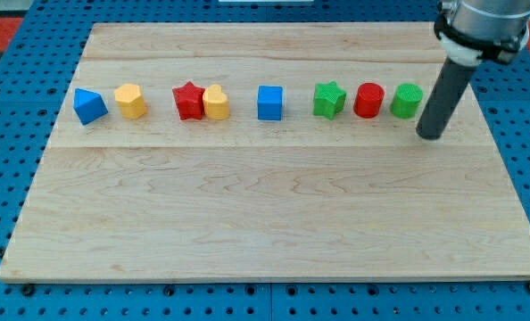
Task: Move the green circle towards the top right
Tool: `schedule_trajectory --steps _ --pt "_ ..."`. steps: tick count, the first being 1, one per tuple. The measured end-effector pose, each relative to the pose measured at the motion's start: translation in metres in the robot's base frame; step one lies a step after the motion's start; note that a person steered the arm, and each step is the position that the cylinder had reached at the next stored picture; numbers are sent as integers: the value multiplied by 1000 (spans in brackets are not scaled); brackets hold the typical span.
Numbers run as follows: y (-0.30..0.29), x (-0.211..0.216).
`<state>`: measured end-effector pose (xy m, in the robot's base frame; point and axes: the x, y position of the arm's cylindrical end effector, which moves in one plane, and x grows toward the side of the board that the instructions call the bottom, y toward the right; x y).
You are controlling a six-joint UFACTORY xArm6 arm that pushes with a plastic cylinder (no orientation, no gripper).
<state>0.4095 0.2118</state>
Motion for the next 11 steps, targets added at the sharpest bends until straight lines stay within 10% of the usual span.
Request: schedule_trajectory --steps 2,5,11 --pt "3 -106" --pt "34 -41" --pt "-25 -76"
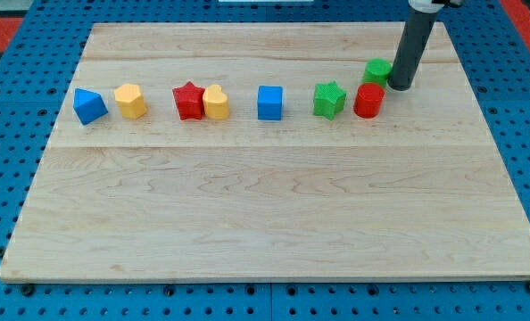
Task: Move the green circle towards the top right
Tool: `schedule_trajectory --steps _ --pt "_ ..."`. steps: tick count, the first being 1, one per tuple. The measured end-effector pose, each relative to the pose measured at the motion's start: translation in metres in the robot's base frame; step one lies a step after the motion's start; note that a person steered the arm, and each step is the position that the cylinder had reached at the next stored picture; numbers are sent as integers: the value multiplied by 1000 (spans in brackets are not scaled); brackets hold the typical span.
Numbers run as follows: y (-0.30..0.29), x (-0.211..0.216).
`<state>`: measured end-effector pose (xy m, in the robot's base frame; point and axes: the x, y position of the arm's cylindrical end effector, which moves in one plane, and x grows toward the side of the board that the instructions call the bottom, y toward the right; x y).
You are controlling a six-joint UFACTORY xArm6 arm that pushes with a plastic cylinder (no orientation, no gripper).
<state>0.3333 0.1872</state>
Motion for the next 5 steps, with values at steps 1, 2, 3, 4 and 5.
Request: schedule_trajectory --steps 1,2,3,4,5 --pt "-7 26" --pt "-28 -11" --pt "-27 -85" --pt "-24 -73" --pt "-86 -85"
